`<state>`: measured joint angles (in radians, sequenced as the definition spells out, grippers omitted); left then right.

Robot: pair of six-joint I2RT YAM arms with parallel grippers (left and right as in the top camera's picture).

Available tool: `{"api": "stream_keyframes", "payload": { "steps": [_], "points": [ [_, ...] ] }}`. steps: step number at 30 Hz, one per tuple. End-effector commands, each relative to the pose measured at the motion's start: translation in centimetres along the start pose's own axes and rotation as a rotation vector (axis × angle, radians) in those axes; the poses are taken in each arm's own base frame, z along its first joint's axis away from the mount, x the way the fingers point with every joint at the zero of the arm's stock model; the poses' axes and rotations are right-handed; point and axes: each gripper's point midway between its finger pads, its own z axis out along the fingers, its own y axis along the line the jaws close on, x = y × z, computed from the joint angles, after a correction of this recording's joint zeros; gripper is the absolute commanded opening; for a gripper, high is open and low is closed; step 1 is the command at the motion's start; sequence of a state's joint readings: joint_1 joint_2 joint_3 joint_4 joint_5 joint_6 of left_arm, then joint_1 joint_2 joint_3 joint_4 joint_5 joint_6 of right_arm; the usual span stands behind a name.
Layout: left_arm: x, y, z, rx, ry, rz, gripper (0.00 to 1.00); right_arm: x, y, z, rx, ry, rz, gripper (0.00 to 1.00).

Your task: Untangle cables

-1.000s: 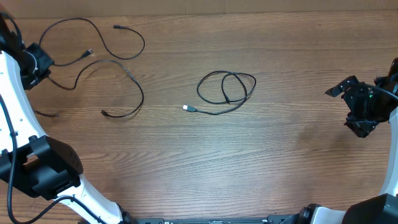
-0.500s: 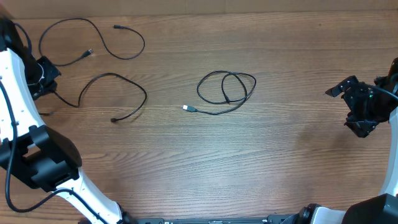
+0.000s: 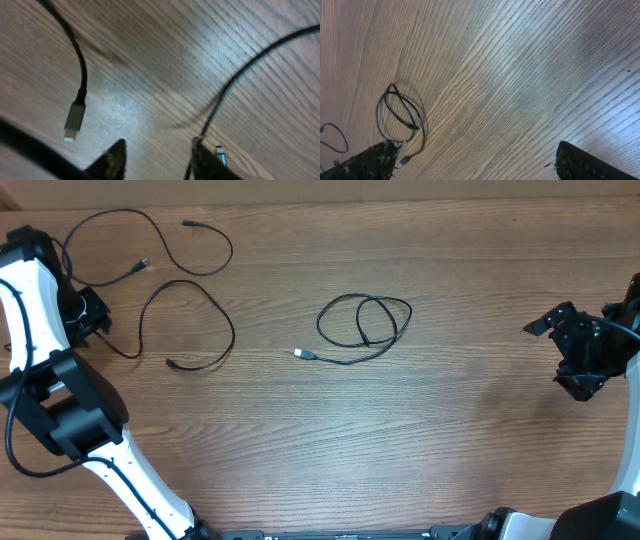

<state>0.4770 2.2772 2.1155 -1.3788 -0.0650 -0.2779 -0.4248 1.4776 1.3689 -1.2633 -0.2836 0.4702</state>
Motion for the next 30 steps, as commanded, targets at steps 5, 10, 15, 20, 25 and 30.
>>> {"api": "stream_keyframes", "payload": {
  "steps": [5, 10, 15, 20, 25, 30],
  "points": [
    [-1.7, -1.9, -3.2, 0.092, -0.081, 0.017, 1.00, -0.5, 0.4, -0.7, -0.012, -0.027, -0.012, 1.00],
    [-3.1, -5.8, -10.1, 0.352, -0.186, 0.037, 1.00, -0.5, 0.4, -0.7, -0.012, -0.027, -0.012, 1.00],
    [-2.6, -9.8, -17.4, 0.655, -0.257, 0.104, 1.00, -0.5, 0.4, -0.7, -0.012, -0.027, -0.012, 1.00],
    [-0.8, -10.3, -18.7, 0.716, -0.199, 0.112, 1.00, -0.5, 0.4, -0.7, -0.012, -0.027, -0.012, 1.00],
    [0.5, -5.5, -14.1, 0.355, -0.134, 0.076, 1.00, -0.5, 0.4, -0.7, -0.012, -0.027, -0.012, 1.00],
    [1.1, -3.7, -10.9, 0.225, -0.057, 0.047, 1.00, -0.5, 0.4, -0.7, -0.012, -0.027, -0.012, 1.00]
  ]
}}
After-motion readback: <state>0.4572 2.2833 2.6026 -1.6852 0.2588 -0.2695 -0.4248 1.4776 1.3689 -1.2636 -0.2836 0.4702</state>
